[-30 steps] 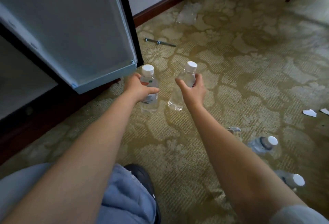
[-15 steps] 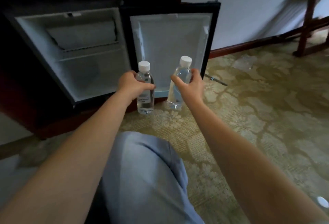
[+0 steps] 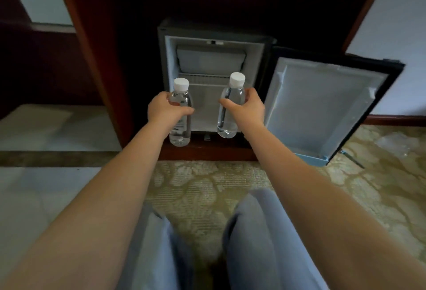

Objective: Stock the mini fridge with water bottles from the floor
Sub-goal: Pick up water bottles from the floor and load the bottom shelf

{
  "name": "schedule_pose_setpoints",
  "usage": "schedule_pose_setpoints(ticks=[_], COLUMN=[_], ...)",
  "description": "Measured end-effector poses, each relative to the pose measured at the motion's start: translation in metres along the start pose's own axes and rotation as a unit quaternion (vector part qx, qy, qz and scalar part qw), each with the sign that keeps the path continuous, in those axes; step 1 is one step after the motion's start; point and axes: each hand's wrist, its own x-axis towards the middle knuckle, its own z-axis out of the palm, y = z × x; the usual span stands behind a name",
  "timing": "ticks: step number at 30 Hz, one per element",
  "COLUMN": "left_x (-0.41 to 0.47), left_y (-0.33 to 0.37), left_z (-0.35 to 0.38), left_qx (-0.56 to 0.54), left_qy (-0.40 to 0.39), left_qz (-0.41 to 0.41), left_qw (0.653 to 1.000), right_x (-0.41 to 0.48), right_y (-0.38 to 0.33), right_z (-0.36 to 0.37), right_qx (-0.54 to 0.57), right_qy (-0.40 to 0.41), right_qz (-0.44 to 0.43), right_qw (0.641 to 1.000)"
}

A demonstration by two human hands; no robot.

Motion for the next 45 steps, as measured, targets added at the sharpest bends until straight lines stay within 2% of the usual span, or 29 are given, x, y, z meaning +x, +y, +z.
schedule_pose_setpoints(ticks=[7, 11, 16, 29, 45], left_x=[0.055, 0.091, 0.142, 0.224, 0.266], left_y=[-0.042, -0.072, -0.119, -0.191, -0.228], left_z=[-0.019, -0.001, 0.024, 0.073, 0.081], left_qx=[-0.021, -0.016, -0.020, -0.047, -0.056], left_qy=[0.098, 0.154, 0.181, 0.163, 0.160], left_qz=[-0.032, -0.047, -0.060, -0.057, -0.060], left_qw=[0.994, 0.987, 0.981, 0.984, 0.984], right_x=[0.046, 0.082, 0.129, 0.206, 0.251], right_y=[-0.008, 0.019, 0.069, 0.144, 0.168], right_z=[0.069, 0.109, 0.160, 0.259, 0.319], right_qx=[0.039, 0.049, 0.022, -0.003, -0.017], right_qy=[-0.050, -0.067, -0.089, -0.140, -0.140], right_qz=[0.036, 0.061, 0.088, 0.095, 0.050], right_qw=[0.997, 0.995, 0.992, 0.986, 0.989])
